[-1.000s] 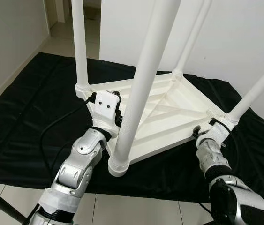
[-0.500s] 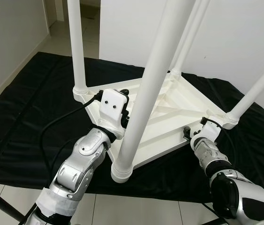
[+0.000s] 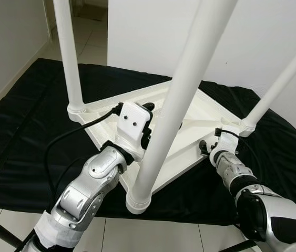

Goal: Building children table

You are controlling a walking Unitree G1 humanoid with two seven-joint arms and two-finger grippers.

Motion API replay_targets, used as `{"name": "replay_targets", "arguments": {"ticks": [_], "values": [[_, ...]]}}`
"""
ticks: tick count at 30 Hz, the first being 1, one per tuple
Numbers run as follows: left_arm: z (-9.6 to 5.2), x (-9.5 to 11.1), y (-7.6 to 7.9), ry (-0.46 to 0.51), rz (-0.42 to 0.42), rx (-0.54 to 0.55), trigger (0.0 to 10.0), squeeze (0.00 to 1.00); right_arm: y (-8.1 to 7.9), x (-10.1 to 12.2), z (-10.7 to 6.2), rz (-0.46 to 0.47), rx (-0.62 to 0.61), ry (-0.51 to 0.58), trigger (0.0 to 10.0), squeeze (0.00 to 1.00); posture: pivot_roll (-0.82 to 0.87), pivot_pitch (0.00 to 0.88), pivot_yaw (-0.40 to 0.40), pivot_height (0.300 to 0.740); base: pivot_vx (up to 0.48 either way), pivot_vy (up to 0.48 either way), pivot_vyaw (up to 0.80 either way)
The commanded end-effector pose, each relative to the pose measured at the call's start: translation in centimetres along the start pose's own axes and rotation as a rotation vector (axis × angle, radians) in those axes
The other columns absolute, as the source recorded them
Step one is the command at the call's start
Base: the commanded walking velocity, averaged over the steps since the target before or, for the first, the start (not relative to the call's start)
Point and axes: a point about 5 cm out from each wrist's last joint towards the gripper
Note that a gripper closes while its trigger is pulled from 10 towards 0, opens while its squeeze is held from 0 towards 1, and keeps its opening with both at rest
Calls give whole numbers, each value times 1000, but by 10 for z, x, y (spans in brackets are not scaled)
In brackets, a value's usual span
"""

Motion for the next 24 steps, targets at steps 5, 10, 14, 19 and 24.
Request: {"name": "replay_targets", "arguments": {"ticks": [5,10,14,19,24], "values": [[1,3,24,8,-7,-310,10000,0,-32,6,1,-95,179,-2,10000,0,77,0,-130,740,0,0,0],[3,5,27,11,-13,-314,10000,0,-45,9,1,-110,234,11,10000,0,75,0,-125,740,0,0,0],[3,5,32,4,-16,-331,10000,0,-57,12,0,-103,295,46,10000,0,78,0,-124,740,0,0,0],[3,5,38,-7,-22,-356,10000,0,-74,15,-3,-93,385,80,10000,0,78,0,-120,740,0,0,0],[3,5,43,-19,-40,-375,10000,0,-89,14,-6,-52,470,112,10000,0,81,0,-117,740,0,0,0]]}}
Point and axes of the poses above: a point about 5 cm out from each wrist's last joint towards the gripper, its own z axis pointing out of the wrist towards the gripper, its own x axis along the axis of the wrist's last joint, y = z × x, and after that the axes turned 2 degrees about z, right-handed
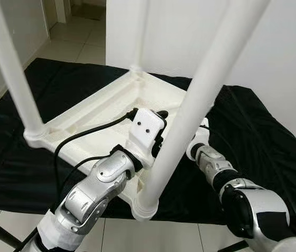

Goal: Building children table

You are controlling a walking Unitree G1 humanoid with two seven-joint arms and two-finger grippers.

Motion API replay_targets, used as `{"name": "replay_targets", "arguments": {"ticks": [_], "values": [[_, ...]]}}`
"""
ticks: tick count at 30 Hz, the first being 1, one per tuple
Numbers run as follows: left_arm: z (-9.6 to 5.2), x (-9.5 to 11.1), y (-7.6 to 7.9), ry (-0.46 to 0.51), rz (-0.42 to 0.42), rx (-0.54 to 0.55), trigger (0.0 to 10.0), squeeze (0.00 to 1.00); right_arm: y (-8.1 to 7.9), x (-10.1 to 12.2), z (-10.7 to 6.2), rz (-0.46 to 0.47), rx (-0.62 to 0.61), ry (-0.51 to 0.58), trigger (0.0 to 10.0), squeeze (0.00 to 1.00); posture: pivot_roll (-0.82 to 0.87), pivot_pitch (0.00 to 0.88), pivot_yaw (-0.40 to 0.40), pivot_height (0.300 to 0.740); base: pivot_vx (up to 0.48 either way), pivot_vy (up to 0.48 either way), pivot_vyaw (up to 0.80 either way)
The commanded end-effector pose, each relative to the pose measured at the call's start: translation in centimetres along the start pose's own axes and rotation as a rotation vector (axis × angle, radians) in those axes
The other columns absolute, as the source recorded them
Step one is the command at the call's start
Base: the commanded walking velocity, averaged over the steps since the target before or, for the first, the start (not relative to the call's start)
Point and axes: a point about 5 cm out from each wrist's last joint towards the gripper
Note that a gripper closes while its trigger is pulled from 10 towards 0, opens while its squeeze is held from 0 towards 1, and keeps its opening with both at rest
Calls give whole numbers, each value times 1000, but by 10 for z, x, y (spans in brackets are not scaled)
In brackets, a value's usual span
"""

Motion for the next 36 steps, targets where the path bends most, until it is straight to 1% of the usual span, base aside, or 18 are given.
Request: {"name": "replay_targets", "arguments": {"ticks": [1,4,8,10,11,13,17,18,20,21,23,24,25,26,28,31,35,36], "values": [[1,4,20,8,0,-258,10000,0,-14,11,5,8,77,47,10000,0,81,0,-117,740,0,0,0],[2,3,21,-1,-6,-254,10000,0,-17,10,4,25,86,85,10000,0,81,0,-116,740,0,0,0],[6,-5,11,-46,30,-166,10000,0,-7,7,-1,12,-2,129,10000,0,78,0,-119,740,0,0,0],[6,-6,10,-51,33,-158,10000,0,-6,6,-1,15,-8,134,10000,0,78,0,-119,740,0,0,0],[7,-13,-4,-85,78,-58,10000,0,4,5,-5,4,-87,174,10000,0,74,0,-118,740,0,0,0],[5,-19,-17,-117,94,22,10000,0,12,4,-10,13,-134,211,10000,0,73,0,-118,740,0,0,0],[4,-20,-22,-128,97,45,10000,0,14,3,-12,19,-138,228,10000,0,73,0,-117,740,0,0,0],[0,-22,-29,-138,91,72,10000,0,15,3,-14,11,-141,255,10000,0,68,0,-115,740,0,0,0],[0,-22,-29,-138,91,72,10000,0,15,3,-14,11,-141,255,10000,0,68,0,-115,740,0,0,0],[-14,-23,-47,-147,96,136,10000,0,18,-1,-24,4,-137,324,10000,0,65,0,-121,740,0,0,0],[-20,-22,-53,-142,102,154,10000,0,20,-3,-28,4,-135,347,10000,0,65,0,-121,740,0,0,0],[-27,-20,-57,-131,81,155,10000,0,22,-5,-33,7,-136,371,10000,0,60,0,-121,740,0,0,0],[-27,-20,-57,-131,81,155,10000,0,22,-5,-33,7,-136,371,10000,0,60,0,-121,740,0,0,0],[-34,-15,-58,-108,72,142,10000,0,23,-7,-38,8,-129,389,10000,0,57,0,-125,740,0,0,0],[-39,-12,-58,-94,67,131,10000,0,23,-8,-41,8,-124,398,10000,0,57,0,-125,740,0,0,0],[-62,-6,-35,-81,4,-76,10000,0,25,-12,-56,-8,-118,425,10000,0,50,0,-126,740,0,0,0],[-72,-13,-28,-136,-10,-131,10000,0,27,-14,-62,-27,-112,428,10000,0,48,0,-129,740,0,0,0],[-79,-19,-25,-187,7,-158,10000,0,30,-14,-65,-34,-113,428,10000,0,46,0,-129,740,0,0,0]]}}
Point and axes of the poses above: a point about 5 cm out from each wrist's last joint towards the gripper, its own z axis pointing out of the wrist towards the gripper, its own x axis along the axis of the wrist's last joint, y = z × x, and after that the axes turned 2 degrees about z, right-handed
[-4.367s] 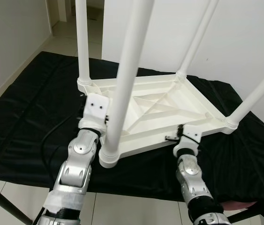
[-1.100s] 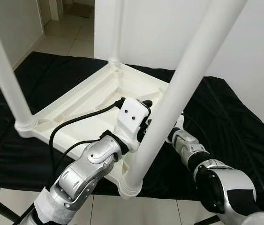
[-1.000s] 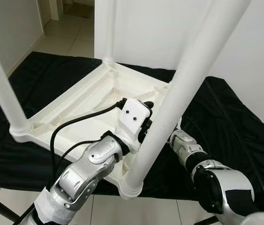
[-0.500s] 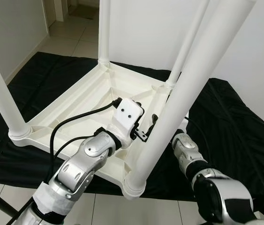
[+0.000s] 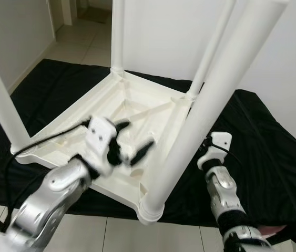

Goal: Building children table

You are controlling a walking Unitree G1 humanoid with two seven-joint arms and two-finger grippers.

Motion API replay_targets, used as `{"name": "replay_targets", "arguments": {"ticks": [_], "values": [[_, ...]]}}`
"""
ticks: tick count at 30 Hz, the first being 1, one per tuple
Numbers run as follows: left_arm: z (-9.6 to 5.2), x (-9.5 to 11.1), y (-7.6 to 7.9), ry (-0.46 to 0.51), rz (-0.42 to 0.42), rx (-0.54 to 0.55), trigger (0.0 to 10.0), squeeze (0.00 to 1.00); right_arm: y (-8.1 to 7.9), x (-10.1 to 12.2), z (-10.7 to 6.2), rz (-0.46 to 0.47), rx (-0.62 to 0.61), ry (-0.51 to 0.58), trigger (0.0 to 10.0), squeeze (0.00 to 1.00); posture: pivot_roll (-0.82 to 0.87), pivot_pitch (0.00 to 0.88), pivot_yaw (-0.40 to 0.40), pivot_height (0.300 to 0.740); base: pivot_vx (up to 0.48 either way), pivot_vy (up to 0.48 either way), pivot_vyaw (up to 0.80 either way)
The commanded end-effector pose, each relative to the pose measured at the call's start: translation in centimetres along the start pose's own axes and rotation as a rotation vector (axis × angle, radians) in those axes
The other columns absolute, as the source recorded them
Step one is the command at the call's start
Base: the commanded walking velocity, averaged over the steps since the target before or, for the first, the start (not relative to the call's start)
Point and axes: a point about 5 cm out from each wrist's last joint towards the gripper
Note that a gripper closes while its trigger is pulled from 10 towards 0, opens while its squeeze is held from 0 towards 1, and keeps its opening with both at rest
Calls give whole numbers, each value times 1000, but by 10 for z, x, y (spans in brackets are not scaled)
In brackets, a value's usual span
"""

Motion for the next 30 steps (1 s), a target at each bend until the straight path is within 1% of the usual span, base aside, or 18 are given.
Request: {"name": "replay_targets", "arguments": {"ticks": [1,2,3,4,5,6,8,9,12,19,30], "values": [[-6,-9,8,-66,16,-71,10000,0,12,4,-4,-20,-14,-2,10000,0,47,0,-131,740,0,0,0],[-6,-9,8,-66,16,-71,10000,0,12,4,-4,-20,-14,-2,10000,0,47,0,-131,740,0,0,0],[-12,-15,10,-101,23,-94,10000,0,17,7,-6,-37,-18,0,10000,0,47,0,-133,740,0,0,0],[-12,-15,10,-101,23,-94,10000,0,17,7,-6,-37,-18,0,10000,0,47,0,-133,740,0,0,0],[-15,-18,11,-121,32,-104,10000,0,22,9,-7,-50,-21,5,10000,0,48,0,-131,740,0,0,0],[-17,-19,11,-125,26,-107,10000,0,25,12,-8,-55,-25,6,10000,0,52,0,-132,740,0,0,0],[-17,-19,11,-125,26,-107,10000,0,25,12,-8,-55,-25,6,10000,0,52,0,-132,740,0,0,0],[-16,-16,11,-109,20,-107,10000,0,28,17,-8,-57,-25,7,10000,0,55,0,-136,740,0,0,0],[-16,-15,11,-105,20,-107,10000,0,28,18,-8,-57,-24,6,10000,0,55,0,-136,740,0,0,0],[-19,-11,14,-88,9,-122,10000,0,22,21,-6,-48,-5,-2,10000,0,65,0,-146,740,0,0,0],[-20,-9,13,-86,19,-123,10000,0,24,21,-7,-46,-8,-16,10000,0,78,0,-140,740,0,0,0]]}}
Point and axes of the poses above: a point about 5 cm out from each wrist's last joint towards the gripper, its own z axis pointing out of the wrist towards the gripper, its own x axis along the axis of the wrist's last joint, y = z × x, and after that the axes turned 2 degrees about z, right-handed
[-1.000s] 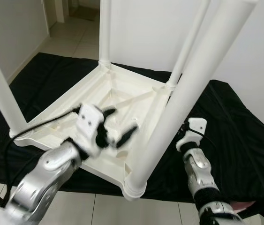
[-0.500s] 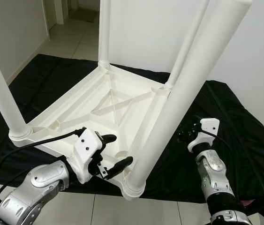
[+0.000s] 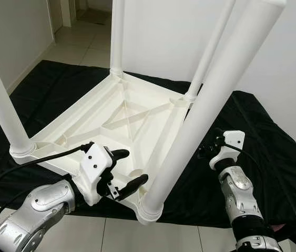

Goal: Building children table

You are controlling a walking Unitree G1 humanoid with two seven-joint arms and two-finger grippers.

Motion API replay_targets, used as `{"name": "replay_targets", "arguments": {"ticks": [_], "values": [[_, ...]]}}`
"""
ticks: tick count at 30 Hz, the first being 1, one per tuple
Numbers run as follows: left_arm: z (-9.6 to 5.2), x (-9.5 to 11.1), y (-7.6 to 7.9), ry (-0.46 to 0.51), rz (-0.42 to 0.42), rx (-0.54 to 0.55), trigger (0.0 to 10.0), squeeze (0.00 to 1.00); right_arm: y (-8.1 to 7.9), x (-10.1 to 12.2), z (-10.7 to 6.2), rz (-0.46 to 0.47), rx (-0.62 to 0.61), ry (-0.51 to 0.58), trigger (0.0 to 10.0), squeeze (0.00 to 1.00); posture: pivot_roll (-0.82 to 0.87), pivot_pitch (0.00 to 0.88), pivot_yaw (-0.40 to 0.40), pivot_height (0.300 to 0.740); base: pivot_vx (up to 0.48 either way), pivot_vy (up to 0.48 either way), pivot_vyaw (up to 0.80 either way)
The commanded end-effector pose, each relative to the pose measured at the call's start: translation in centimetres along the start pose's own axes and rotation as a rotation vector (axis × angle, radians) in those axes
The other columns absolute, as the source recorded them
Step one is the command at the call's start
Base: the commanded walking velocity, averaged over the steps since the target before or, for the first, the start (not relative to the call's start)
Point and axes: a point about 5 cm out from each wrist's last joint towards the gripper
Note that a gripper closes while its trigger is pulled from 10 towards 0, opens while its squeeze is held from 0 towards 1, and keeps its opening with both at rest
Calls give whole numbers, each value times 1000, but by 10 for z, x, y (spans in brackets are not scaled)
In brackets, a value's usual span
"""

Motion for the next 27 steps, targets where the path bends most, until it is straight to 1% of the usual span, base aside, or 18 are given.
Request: {"name": "replay_targets", "arguments": {"ticks": [1,12,20,27], "values": [[0,5,7,23,8,-114,10000,0,4,-1,-3,6,-13,-13,10000,0,78,0,-140,740,0,0,0],[0,4,7,20,12,-108,10000,0,3,-3,-4,10,-16,-23,10000,0,81,0,-139,740,0,0,0],[1,5,6,26,26,-105,10000,0,2,-1,0,12,-10,-22,10000,0,73,0,-145,740,0,0,0],[-2,5,7,20,39,-101,10000,0,3,0,-1,4,-6,-25,10000,0,79,0,-148,740,0,0,0]]}}
Point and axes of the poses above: a point about 5 cm out from each wrist's last joint towards the gripper, its own z axis pointing out of the wrist towards the gripper, its own x axis along the axis of the wrist's last joint, y = z × x, and after that the axes turned 2 degrees about z, right-handed
